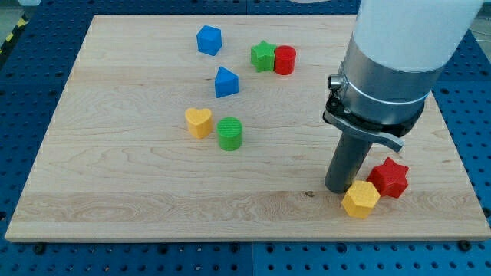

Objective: Move yellow hexagon to the bottom of the red star

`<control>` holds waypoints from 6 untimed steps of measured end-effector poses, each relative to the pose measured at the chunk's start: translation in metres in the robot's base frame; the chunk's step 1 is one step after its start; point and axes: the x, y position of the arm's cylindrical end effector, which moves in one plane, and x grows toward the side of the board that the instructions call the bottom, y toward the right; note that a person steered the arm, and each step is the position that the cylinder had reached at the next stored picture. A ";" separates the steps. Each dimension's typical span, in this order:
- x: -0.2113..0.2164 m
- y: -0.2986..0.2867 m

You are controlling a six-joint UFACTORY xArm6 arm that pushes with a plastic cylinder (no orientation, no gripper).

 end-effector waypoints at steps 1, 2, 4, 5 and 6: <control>0.000 -0.017; 0.003 -0.036; 0.016 -0.036; 0.019 -0.026; 0.019 -0.005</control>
